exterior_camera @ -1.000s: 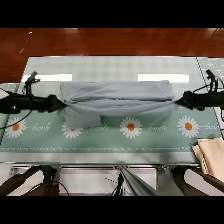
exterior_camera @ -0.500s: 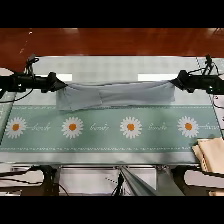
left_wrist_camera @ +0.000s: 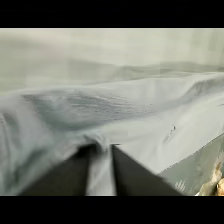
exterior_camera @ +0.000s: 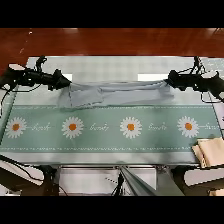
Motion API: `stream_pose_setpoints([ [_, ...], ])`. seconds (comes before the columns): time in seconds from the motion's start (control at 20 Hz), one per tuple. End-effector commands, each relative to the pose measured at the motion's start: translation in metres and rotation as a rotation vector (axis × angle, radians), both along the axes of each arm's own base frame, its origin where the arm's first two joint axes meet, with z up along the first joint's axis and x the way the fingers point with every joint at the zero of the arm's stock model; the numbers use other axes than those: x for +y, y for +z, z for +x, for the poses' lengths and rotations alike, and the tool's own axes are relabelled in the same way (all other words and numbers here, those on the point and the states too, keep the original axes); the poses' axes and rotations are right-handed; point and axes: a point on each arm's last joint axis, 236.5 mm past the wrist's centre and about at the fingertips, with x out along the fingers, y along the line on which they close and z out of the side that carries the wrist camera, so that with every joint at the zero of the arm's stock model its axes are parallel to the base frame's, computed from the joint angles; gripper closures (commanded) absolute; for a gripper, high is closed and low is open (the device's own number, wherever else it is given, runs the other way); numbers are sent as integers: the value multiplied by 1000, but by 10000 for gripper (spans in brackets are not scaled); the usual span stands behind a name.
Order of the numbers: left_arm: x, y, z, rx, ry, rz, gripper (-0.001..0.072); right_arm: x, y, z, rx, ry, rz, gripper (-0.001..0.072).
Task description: Fold the shirts.
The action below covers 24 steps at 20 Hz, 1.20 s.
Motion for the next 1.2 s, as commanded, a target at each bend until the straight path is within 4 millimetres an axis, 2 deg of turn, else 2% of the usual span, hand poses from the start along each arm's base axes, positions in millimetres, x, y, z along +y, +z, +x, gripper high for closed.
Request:
stream_pose_setpoints([
  [0.0,3,-11,-7,56,-16,-31,298,-7,-8,-4,17,17,-26,453],
  [0.05,7,-8,-10,65,-19,-43,299,-12,-4,-6,9,31,-37,313],
  [0.1,13,-2,-13,76,-17,-58,298,-20,1,-9,1,48,-61,295],
  [0.25,26,20,-22,91,-38,-95,299,-63,17,-26,7,63,-208,292],
  [0.3,29,27,-23,80,-41,-95,299,-76,19,-34,34,46,-229,250],
  [0.35,29,34,-23,65,-41,-90,299,-82,17,-42,68,25,-212,209],
  [0.4,28,40,-23,43,-50,-82,299,-82,12,-49,103,22,-176,208],
  [0.5,24,50,-23,13,-68,-71,300,-71,-3,-61,171,27,-57,100],
  [0.6,18,58,-24,-2,-81,-66,300,-51,-14,-61,189,46,68,99],
  [0.8,7,66,-25,-21,-106,-60,301,-10,-20,-33,125,30,257,98],
  [0.95,-3,69,-25,-26,-120,-71,301,11,-24,-12,80,1,278,100],
  [1.0,-5,69,-25,-26,-124,-73,302,17,-25,-6,68,-9,264,105],
  [1.05,-8,69,-26,-26,-130,-73,301,21,-27,0,56,-18,244,143],
  [1.1,-10,69,-26,-26,-135,-73,302,24,-27,4,43,-26,228,310],
  [1.15,-12,69,-26,-25,-140,-73,308,26,-26,7,34,-29,218,526],
])
